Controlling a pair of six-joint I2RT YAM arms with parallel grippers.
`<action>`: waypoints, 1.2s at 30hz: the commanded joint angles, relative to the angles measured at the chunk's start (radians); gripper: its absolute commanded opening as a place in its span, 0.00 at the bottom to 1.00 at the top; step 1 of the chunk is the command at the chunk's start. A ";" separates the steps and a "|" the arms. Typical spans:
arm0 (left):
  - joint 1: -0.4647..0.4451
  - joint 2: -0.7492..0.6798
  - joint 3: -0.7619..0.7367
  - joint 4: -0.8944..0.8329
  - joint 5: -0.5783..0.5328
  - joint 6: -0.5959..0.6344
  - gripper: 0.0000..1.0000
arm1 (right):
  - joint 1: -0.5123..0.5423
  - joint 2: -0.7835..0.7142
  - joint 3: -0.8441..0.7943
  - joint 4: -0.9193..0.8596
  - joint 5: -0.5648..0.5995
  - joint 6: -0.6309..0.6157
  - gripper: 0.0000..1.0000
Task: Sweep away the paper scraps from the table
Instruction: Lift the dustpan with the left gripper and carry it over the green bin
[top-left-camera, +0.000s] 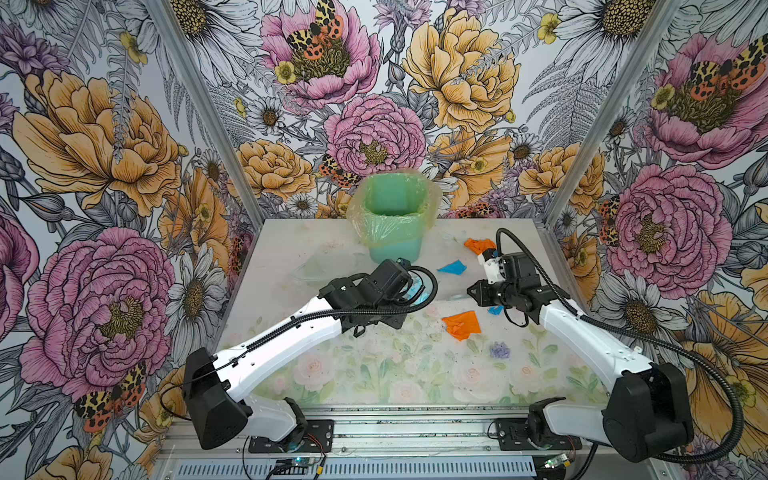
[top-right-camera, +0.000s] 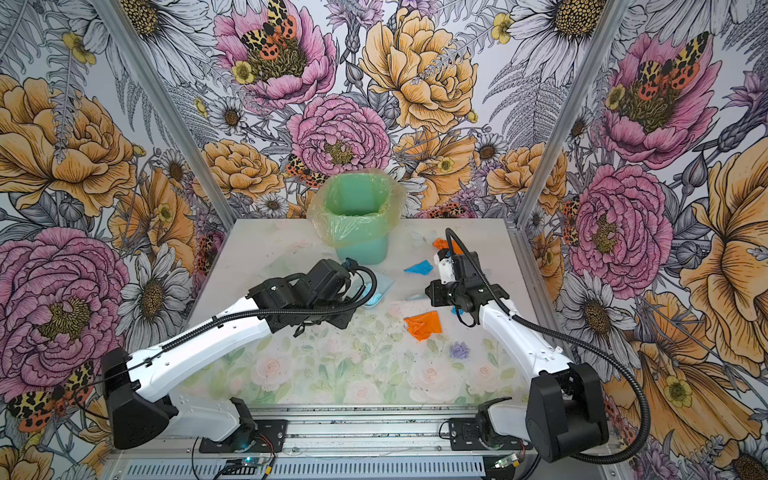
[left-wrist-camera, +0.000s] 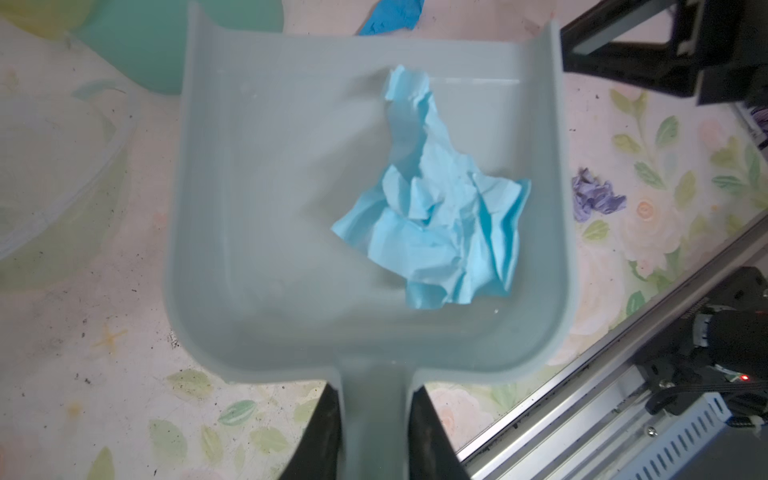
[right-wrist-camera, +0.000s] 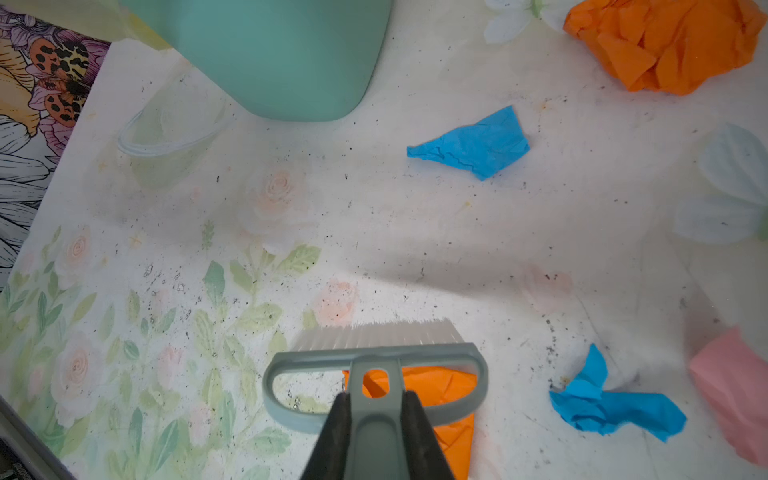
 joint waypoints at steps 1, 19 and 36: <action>0.040 0.018 0.104 -0.074 0.038 0.054 0.00 | -0.007 -0.011 0.000 0.036 -0.022 0.004 0.00; 0.258 0.166 0.488 -0.095 0.175 0.015 0.00 | -0.027 -0.027 -0.032 0.040 -0.089 -0.031 0.00; 0.442 0.540 0.923 -0.117 0.475 -0.068 0.00 | -0.025 -0.069 -0.097 0.056 -0.081 0.018 0.00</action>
